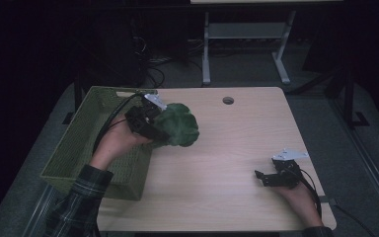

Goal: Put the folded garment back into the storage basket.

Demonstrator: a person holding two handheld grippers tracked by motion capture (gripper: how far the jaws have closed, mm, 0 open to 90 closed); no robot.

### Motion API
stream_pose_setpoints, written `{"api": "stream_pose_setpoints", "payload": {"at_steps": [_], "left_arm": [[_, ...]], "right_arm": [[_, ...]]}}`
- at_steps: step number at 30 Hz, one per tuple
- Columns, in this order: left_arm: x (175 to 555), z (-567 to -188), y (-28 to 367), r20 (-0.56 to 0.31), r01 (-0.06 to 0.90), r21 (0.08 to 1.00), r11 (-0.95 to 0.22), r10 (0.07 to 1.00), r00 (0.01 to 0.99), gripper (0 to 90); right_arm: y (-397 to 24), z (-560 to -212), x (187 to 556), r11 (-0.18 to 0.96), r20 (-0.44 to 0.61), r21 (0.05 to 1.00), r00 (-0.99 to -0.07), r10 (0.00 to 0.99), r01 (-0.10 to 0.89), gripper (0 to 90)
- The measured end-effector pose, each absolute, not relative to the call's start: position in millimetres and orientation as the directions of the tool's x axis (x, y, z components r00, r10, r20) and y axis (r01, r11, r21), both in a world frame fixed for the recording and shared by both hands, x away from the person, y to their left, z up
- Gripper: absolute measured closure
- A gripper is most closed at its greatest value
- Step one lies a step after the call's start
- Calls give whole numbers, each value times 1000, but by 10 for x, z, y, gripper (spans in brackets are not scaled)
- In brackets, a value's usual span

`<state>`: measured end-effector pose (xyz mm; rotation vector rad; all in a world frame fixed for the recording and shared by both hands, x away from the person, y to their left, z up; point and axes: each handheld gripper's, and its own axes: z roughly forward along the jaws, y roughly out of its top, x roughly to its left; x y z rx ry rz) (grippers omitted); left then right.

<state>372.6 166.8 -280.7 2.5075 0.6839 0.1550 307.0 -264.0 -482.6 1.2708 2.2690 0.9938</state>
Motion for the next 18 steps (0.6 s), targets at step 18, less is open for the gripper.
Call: {"api": "stream_pose_setpoints", "payload": {"at_steps": [18], "left_arm": [[3680,-2717,2490,-6,551,538,-639,650,760,635]], "right_arm": [[-2641,-4826,3070,349,30,724,-532,846,596,134]]}}
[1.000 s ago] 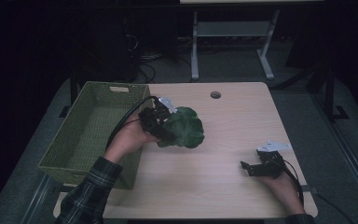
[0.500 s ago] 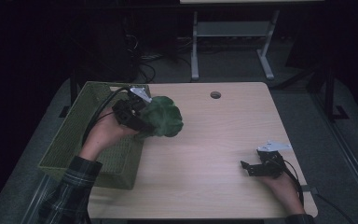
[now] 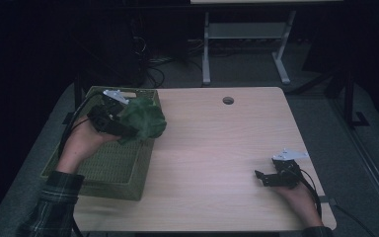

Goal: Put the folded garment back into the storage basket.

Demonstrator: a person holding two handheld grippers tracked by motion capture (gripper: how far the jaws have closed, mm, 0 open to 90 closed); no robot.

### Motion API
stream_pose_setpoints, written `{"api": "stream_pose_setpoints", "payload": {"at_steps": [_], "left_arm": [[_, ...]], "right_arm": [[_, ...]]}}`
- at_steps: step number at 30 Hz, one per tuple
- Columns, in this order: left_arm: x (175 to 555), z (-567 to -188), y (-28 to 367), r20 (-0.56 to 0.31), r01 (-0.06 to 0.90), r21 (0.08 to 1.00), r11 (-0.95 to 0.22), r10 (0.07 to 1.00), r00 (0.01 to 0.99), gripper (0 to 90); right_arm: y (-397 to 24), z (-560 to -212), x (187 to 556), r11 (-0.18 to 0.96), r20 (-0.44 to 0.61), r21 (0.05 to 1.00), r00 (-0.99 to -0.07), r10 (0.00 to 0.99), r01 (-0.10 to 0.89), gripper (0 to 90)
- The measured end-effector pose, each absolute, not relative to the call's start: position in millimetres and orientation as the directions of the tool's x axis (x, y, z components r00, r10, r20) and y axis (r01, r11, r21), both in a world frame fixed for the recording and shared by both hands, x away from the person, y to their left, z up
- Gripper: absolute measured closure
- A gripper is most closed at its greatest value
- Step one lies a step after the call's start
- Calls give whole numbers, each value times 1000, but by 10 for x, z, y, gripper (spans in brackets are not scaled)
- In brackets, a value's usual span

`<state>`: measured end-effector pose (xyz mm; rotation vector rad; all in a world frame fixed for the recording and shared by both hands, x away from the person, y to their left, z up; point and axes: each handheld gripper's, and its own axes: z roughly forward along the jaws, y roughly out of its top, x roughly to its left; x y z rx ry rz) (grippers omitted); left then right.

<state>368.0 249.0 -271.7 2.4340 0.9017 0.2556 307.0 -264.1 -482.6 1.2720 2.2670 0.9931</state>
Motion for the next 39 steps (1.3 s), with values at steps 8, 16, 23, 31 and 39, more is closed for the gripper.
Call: {"api": "stream_pose_setpoints", "payload": {"at_steps": [8,16,23,31,39], "left_arm": [[3642,-2794,2825,3,617,536,-577,732,682,636],[3661,-3094,3110,1,680,522,-515,798,603,635],[3705,-3387,3241,-22,713,515,-476,824,566,634],[3784,-3687,3276,-33,740,492,-459,840,542,631],[3835,-3920,3290,-29,759,471,-448,853,522,627]], "right_arm": [[-2640,-4826,3070,349,30,723,-531,847,596,135],[-2640,-4825,3068,347,31,722,-530,847,598,135],[-2641,-4826,3069,349,30,723,-531,847,596,135],[-2640,-4826,3070,348,30,723,-531,847,596,135],[-2640,-4826,3070,348,30,723,-531,847,596,135]]}}
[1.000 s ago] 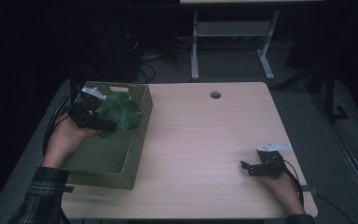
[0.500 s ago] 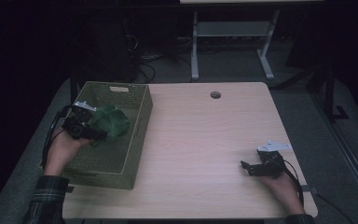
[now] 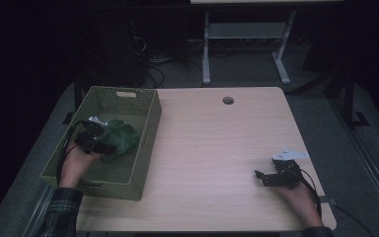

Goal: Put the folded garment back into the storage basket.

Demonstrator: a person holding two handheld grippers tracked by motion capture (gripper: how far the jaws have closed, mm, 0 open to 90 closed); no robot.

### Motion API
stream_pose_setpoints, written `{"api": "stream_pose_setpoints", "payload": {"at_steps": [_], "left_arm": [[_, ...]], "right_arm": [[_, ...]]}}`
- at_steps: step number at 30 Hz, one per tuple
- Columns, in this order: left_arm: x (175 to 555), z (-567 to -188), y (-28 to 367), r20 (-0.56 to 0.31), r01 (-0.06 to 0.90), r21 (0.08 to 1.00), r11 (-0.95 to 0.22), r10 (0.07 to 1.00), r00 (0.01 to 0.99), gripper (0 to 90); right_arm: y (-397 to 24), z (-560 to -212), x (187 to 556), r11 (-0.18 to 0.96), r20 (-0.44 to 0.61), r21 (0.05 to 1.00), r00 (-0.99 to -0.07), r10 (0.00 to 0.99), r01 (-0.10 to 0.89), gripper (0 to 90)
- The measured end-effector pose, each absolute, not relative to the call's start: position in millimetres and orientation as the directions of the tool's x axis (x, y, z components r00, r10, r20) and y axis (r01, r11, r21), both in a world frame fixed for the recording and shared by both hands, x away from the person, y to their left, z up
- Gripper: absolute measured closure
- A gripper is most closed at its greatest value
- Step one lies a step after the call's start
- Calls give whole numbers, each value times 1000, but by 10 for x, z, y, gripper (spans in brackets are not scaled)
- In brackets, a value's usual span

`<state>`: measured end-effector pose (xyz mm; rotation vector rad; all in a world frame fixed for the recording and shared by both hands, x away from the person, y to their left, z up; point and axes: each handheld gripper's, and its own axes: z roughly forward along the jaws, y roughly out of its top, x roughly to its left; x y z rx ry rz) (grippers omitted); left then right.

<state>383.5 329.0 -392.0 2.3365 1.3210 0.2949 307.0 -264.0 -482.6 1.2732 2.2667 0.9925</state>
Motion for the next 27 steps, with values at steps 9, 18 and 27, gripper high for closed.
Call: {"api": "stream_pose_setpoints", "payload": {"at_steps": [9,18,27], "left_arm": [[3856,-4048,3290,-14,784,426,-453,863,506,617],[3871,-4094,3303,-23,792,413,-450,864,503,494],[3871,-4100,3305,-3,776,443,-449,865,502,139]], "right_arm": [[-2640,-4826,3069,348,30,723,-531,847,596,135],[-2640,-4826,3069,349,30,723,-531,847,596,135],[-2642,-4826,3070,351,26,724,-532,846,593,135]]}}
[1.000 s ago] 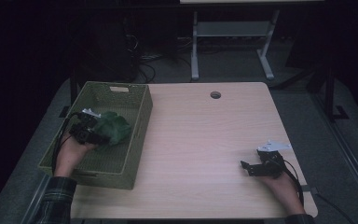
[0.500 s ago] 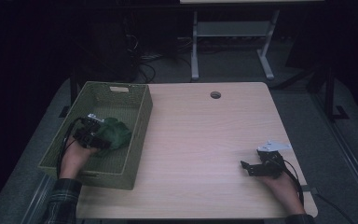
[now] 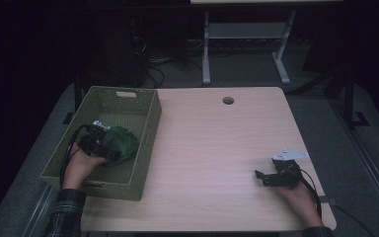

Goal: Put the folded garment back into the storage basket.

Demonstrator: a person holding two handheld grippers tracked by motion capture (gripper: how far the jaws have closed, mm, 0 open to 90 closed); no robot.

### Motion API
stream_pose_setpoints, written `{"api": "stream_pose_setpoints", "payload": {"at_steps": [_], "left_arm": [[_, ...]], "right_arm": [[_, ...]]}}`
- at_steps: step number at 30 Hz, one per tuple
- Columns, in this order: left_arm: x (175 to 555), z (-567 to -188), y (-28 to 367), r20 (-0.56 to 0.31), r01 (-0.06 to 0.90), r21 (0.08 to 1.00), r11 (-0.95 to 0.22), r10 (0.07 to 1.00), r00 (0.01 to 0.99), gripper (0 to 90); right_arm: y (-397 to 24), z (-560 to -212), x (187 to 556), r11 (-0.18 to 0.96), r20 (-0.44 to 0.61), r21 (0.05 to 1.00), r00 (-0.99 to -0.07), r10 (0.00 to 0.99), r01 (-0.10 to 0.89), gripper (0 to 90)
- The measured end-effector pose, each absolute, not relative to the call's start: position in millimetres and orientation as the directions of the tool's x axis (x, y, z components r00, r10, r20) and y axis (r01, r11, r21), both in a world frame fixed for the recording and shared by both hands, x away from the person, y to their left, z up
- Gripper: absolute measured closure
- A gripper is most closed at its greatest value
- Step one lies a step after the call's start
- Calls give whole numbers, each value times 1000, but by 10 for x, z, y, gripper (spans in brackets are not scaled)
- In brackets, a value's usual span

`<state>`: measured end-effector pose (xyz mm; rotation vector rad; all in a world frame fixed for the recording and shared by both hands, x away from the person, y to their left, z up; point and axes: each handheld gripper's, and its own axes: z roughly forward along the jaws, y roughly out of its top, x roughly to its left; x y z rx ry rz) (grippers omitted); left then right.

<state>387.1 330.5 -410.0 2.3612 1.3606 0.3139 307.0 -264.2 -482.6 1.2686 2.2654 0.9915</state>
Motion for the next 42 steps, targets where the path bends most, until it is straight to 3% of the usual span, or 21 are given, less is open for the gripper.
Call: {"api": "stream_pose_setpoints", "payload": {"at_steps": [6,19,42], "left_arm": [[3838,-4005,3345,-40,759,493,-424,861,507,130],[3762,-3591,3227,-12,709,563,-425,854,521,135],[3658,-3253,2160,-41,575,673,-466,752,658,139]], "right_arm": [[-2642,-4827,3072,351,26,725,-533,846,593,135],[-2642,-4826,3071,351,26,724,-532,846,593,135],[-2642,-4826,3072,350,27,725,-533,846,593,135]]}}
